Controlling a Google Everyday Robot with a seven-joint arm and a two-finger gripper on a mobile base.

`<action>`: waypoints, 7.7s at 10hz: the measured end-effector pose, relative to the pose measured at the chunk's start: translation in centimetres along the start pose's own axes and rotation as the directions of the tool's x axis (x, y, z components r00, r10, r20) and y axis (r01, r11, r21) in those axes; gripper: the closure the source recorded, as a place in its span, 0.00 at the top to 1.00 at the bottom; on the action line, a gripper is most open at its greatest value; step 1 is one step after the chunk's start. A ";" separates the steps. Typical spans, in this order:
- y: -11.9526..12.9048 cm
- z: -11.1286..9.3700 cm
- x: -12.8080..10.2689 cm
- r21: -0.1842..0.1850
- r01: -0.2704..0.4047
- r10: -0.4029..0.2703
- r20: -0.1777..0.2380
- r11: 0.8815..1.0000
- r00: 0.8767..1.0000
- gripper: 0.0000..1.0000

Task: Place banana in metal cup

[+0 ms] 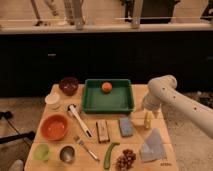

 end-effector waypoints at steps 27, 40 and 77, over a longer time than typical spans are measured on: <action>4.5 3.1 2.0 0.003 -0.041 0.041 0.008 0.999 0.999 0.02; -5.0 -5.8 -6.4 0.020 0.072 -0.071 -0.079 0.997 0.994 0.00; -26.6 -6.1 -17.1 0.038 0.435 -0.437 0.085 0.900 0.895 0.00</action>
